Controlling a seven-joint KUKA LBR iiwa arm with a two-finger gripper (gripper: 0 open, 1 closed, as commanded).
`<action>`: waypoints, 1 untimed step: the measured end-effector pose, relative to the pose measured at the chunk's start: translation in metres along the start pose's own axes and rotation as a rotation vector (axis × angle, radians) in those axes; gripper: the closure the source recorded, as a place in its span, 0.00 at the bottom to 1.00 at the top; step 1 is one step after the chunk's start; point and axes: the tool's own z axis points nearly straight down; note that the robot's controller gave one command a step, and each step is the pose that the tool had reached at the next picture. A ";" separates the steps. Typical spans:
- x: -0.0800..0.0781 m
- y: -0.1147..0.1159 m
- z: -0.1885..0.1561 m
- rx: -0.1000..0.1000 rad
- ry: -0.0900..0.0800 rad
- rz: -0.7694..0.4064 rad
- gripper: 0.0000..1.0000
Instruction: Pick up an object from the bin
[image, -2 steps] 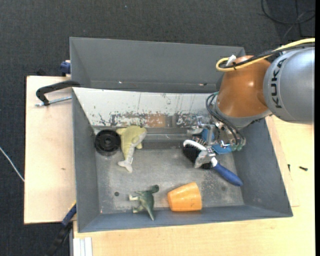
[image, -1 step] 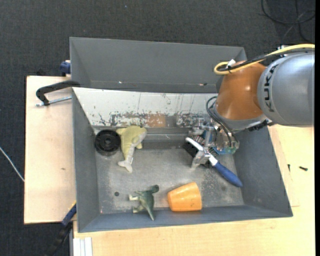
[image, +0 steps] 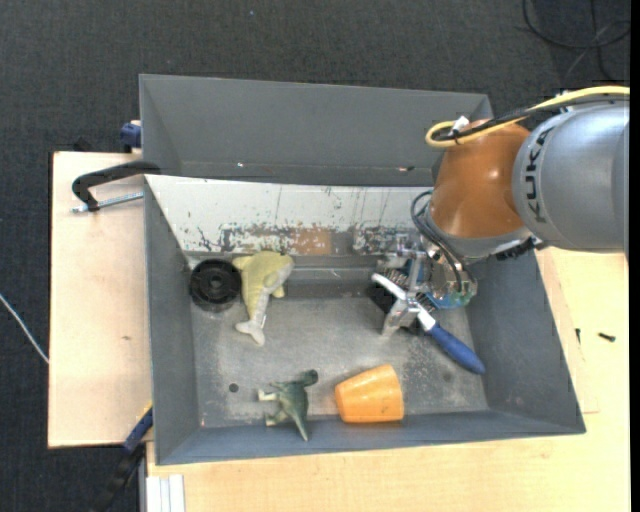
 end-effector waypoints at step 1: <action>0.000 0.000 0.000 -0.002 0.001 0.004 1.00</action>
Offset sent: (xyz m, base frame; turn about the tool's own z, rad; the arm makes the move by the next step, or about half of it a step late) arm 0.0000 0.0000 0.0000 0.0000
